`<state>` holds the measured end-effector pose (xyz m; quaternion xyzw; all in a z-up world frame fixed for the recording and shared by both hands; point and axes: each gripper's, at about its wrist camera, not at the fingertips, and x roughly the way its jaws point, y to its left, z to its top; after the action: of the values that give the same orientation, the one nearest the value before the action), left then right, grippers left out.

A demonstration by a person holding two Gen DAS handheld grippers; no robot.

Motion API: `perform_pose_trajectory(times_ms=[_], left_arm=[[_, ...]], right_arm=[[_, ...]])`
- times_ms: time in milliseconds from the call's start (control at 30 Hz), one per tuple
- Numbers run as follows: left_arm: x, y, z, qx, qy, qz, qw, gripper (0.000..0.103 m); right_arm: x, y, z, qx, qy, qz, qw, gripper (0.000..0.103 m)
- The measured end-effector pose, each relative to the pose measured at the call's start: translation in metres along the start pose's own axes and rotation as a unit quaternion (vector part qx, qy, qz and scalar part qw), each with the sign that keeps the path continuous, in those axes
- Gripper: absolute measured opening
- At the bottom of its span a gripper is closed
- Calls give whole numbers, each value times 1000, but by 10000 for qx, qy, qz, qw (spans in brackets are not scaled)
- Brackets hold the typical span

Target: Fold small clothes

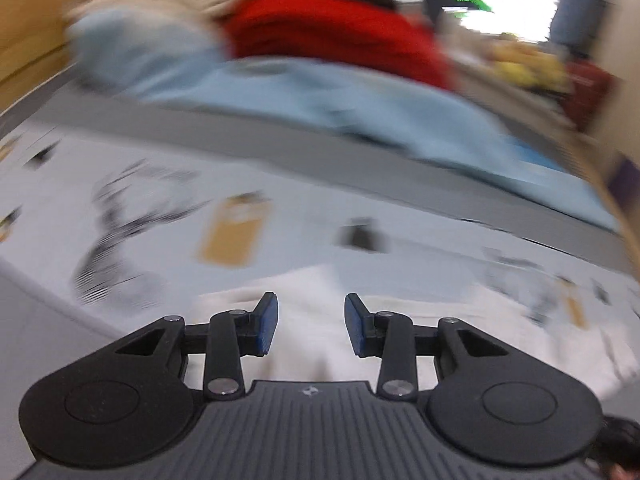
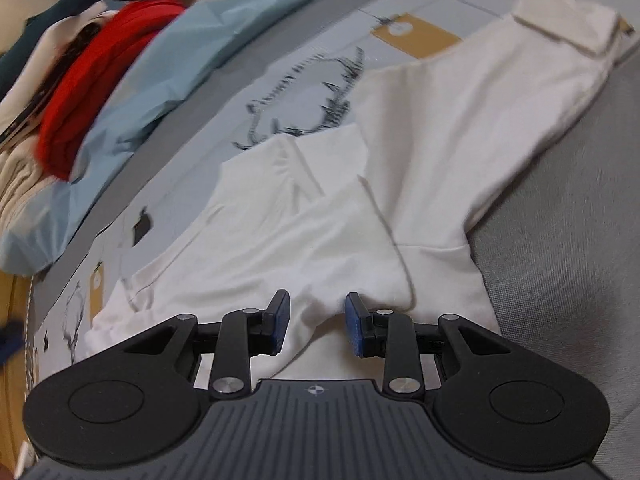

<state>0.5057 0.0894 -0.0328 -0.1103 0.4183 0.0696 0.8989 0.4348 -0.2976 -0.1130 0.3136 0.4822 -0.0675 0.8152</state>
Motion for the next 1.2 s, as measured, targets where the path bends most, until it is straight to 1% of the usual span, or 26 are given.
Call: perform_pose_trajectory(times_ms=[67, 167, 267, 300, 367, 400, 433, 467, 500, 533, 567, 600, 633, 667, 700, 767, 800, 833, 867, 900, 967, 1033, 1067, 1100, 1200], left_arm=[[7, 29, 10, -342, 137, 255, 9990, 40], [7, 58, 24, -673, 185, 290, 9971, 40], [7, 73, 33, -755, 181, 283, 9966, 40], [8, 75, 33, -749, 200, 287, 9966, 40], [12, 76, 30, -808, 307, 238, 9960, 40], [13, 77, 28, -850, 357, 201, 9955, 40], [15, 77, 27, -875, 409, 178, 9952, 40], [18, 77, 25, -865, 463, 183, 9950, 40], [22, 75, 22, -833, 501, 191, 9951, 40], [25, 74, 20, -793, 538, 194, 9952, 40], [29, 73, 18, -763, 570, 195, 9953, 40], [33, 73, 16, -751, 609, 196, 9951, 40], [36, 74, 14, -763, 664, 197, 9947, 40], [39, 75, 11, -806, 720, 198, 9939, 40], [43, 77, 9, -870, 788, 188, 9929, 40], [48, 80, 6, -979, 862, 191, 9913, 40], [49, 81, 5, -992, 861, 205, 9911, 40], [49, 81, 5, -976, 855, 227, 9913, 40], [49, 80, 5, -960, 844, 237, 9915, 40], [49, 79, 5, -958, 836, 227, 9916, 40], [50, 78, 6, -967, 833, 196, 9916, 40], [49, 76, 7, -940, 818, 185, 9920, 40], [49, 75, 7, -924, 810, 185, 9922, 40], [49, 74, 7, -910, 805, 188, 9924, 40], [50, 74, 8, -895, 822, 200, 9924, 40]], right_arm=[[9, -6, 5, 239, 78, -39, 9997, 31], [18, -13, 12, 496, 65, -70, 9987, 30], [16, -8, 12, 383, -137, -264, 9988, 0], [11, -5, 13, 321, -254, -279, 9988, 0], [-8, 5, 15, 203, -616, -65, 9979, 0], [-23, 14, 16, -17, -929, 86, 9956, 0], [-38, 23, 17, -298, -1332, 212, 9904, 0], [-47, 25, 17, -443, -1608, 245, 9857, 0], [-52, 23, 19, -469, -1756, 145, 9832, 0], [-51, 17, 21, -395, -1730, -54, 9841, 0], [-43, 8, 24, -283, -1549, -346, 9869, 0], [-32, -4, 26, -129, -1238, -646, 9901, 0], [-24, -15, 26, 89, -1038, -818, 9912, 0], [-21, -25, 25, 332, -949, -914, 9907, 3], [-21, -30, 25, 454, -895, -952, 9904, 4], [-23, -37, 26, 642, -822, -786, 9914, 6], [-23, -39, 26, 750, -755, -657, 9921, 13], [-22, -39, 26, 862, -709, -590, 9920, 17], [-22, -40, 25, 983, -668, -546, 9914, 26], [-22, -42, 23, 1105, -600, -477, 9909, 28], [-17, -42, 18, 1366, -342, -292, 9896, 28], [-10, -43, 15, 1667, -93, -133, 9859, 31], [-6, -43, 13, 1799, 11, -79, 9837, 35], [-3, -44, 11, 1890, 81, -34, 9819, 38], [5, -49, 9, 2165, 166, -2, 9761, 38]])
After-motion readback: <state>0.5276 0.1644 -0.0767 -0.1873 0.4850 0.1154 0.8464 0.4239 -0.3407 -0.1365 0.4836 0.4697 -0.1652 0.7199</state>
